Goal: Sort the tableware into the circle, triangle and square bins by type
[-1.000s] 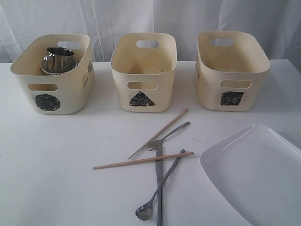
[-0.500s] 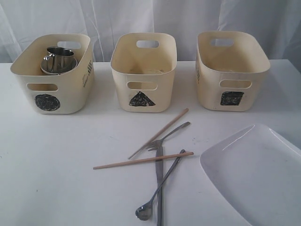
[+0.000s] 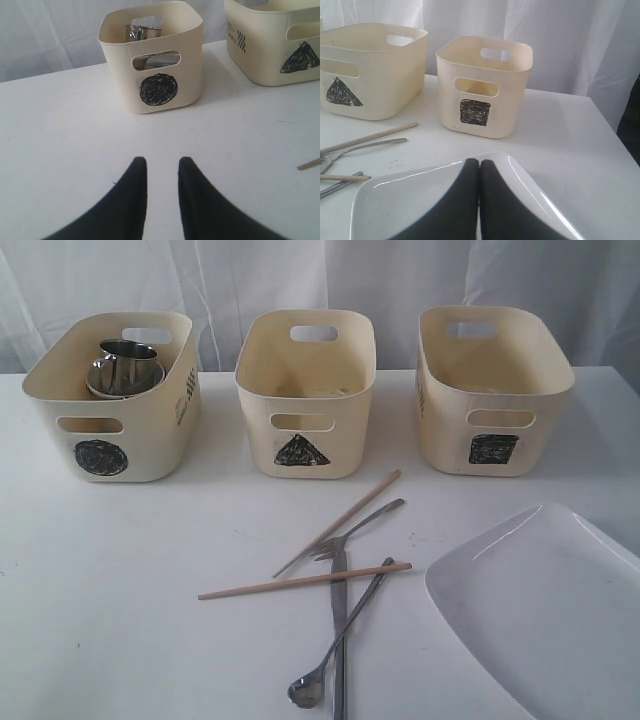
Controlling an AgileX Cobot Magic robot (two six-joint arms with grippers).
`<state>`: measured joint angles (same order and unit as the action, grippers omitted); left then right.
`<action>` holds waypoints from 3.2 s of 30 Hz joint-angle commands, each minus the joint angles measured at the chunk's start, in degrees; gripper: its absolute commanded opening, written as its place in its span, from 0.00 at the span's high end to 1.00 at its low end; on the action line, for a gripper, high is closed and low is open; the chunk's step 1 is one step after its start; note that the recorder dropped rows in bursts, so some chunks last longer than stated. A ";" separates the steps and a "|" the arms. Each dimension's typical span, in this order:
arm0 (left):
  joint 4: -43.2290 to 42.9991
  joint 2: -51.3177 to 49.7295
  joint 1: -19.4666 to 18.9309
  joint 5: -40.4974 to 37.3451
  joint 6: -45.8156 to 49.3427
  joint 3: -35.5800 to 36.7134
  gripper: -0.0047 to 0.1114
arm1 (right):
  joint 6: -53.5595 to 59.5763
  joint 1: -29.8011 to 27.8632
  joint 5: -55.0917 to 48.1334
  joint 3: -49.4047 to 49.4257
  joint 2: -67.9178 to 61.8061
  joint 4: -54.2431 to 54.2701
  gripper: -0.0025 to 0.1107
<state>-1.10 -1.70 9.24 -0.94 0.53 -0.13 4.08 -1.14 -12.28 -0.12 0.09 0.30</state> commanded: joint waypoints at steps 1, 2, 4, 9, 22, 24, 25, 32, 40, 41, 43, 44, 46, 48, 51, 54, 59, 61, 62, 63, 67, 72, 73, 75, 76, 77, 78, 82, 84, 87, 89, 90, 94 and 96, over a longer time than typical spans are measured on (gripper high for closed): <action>0.13 0.40 0.02 -0.21 -0.53 0.13 0.71 | 0.03 0.02 0.33 0.12 -0.09 0.18 0.98; 0.13 0.40 0.02 -0.21 -0.53 0.13 0.71 | 0.03 0.02 0.33 0.12 -0.09 0.18 0.98; 0.13 0.40 0.02 -0.21 -0.53 0.13 0.71 | 0.03 0.02 0.43 0.12 -0.09 0.19 0.98; 0.13 0.40 0.02 -0.21 -0.53 0.13 0.71 | -21.17 0.02 13.23 0.12 -0.09 15.32 0.98; 0.13 0.40 0.02 -0.21 -0.53 0.13 0.71 | -35.69 0.02 24.79 -5.24 -0.09 14.29 0.98; 0.13 0.40 0.02 -0.21 -0.53 0.13 0.71 | -35.69 0.02 22.55 -7.40 -0.09 11.44 0.98; 0.13 0.40 0.02 -0.21 -0.53 0.13 0.71 | -35.69 0.02 20.01 -9.13 -0.09 8.28 0.97; 0.13 0.40 0.02 -0.21 -0.53 0.13 0.71 | -24.57 0.02 -0.98 -25.25 -6.80 -2.36 0.68; 0.13 0.40 0.02 -0.21 -0.53 0.13 0.71 | 19.84 0.02 -28.42 -44.30 -33.79 28.02 0.57; 0.13 0.40 0.02 -0.21 -0.53 0.13 0.71 | 23.24 0.02 -30.95 -46.63 -37.59 31.38 0.57; 0.13 0.40 0.02 -0.21 -0.53 0.13 0.71 | 30.26 0.02 -34.47 -51.12 -44.41 37.11 0.57; 0.13 0.40 0.02 -0.21 -0.53 0.13 0.71 | 31.79 0.02 -35.74 -52.85 -46.99 37.96 0.57; 0.13 0.40 0.02 -0.21 -0.53 0.13 0.71 | 33.10 0.10 -39.16 -57.02 -52.94 37.85 0.57; 0.13 0.40 0.02 -0.21 -0.53 0.13 0.71 | 35.03 0.30 -42.24 -60.37 -57.94 37.64 0.57; 0.13 0.40 0.02 -0.21 -0.53 0.13 0.71 | 36.43 2.82 -42.05 -62.99 -63.02 34.73 0.57; 0.13 0.40 0.02 -0.21 -0.53 0.13 0.71 | 36.18 6.11 -41.75 -64.39 -67.43 29.76 0.54; 0.13 0.40 0.02 -0.21 -0.53 0.13 0.71 | 35.95 10.78 -40.83 -64.61 -74.01 26.39 0.53; 0.13 0.40 0.02 -0.21 -0.53 0.13 0.71 | 35.95 12.28 -38.16 -64.61 -75.93 24.60 0.53; 0.13 0.40 0.02 -0.21 -0.53 0.13 0.71 | 35.39 12.71 -37.04 -64.61 -76.56 23.96 0.53; 0.13 0.40 0.02 -0.21 -0.53 0.13 0.71 | 34.31 13.18 -35.83 -64.61 -77.33 23.24 0.53; 0.13 0.40 0.02 -0.21 -0.53 0.13 0.71 | 21.96 13.32 -31.68 -64.61 -80.78 18.20 0.53; 0.13 0.40 0.02 -0.21 -0.53 0.13 0.71 | 11.23 13.36 -28.62 -64.61 -84.80 12.55 0.53; 0.13 0.40 0.02 -0.21 -0.53 0.13 0.71 | 8.47 13.46 -27.88 -64.61 -85.45 12.55 0.52; 0.13 0.40 0.02 -0.21 -0.53 0.13 0.71 | 1.61 13.76 -25.96 -64.61 -86.44 12.55 0.49; 0.13 0.40 0.02 -0.21 -0.53 0.13 0.71 | -2.57 14.00 -25.35 -64.61 -86.68 12.55 0.48; 0.13 0.40 0.02 -0.21 -0.53 0.13 0.71 | -6.04 14.27 -24.93 -64.61 -86.96 12.55 0.47; 0.13 0.40 0.02 -0.21 -0.53 0.13 0.71 | -8.36 14.40 -24.52 -64.61 -87.23 12.42 0.46; 0.13 0.40 0.02 -0.21 -0.53 0.13 0.71 | -11.89 15.54 -22.31 -64.50 -88.97 12.42 0.46; 0.13 0.40 0.02 -0.21 -0.53 0.13 0.71 | -13.32 16.10 -21.59 -64.50 -90.42 12.42 0.46; 0.13 0.40 0.02 -0.21 -0.53 0.13 0.71 | -15.45 17.27 -20.12 -64.50 -93.44 12.25 0.46; 0.13 0.40 0.02 -0.21 -0.53 0.13 0.71 | -17.42 17.86 -18.62 -64.50 -95.57 12.10 0.46; 0.13 0.40 0.02 -0.21 -0.53 0.13 0.71 | -18.88 18.17 -17.97 -64.50 -96.34 12.10 0.46; 0.13 0.40 0.02 -0.21 -0.53 0.13 0.71 | -25.79 19.12 -14.12 -64.50 -99.36 11.38 0.46; 0.13 0.40 0.02 -0.21 -0.53 0.13 0.71 | -29.14 19.43 -11.67 -64.50 -100.59 9.94 0.46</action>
<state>-1.10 -1.70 9.24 -1.15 0.53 -0.13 -20.57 17.78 -27.63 -64.34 -99.33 12.09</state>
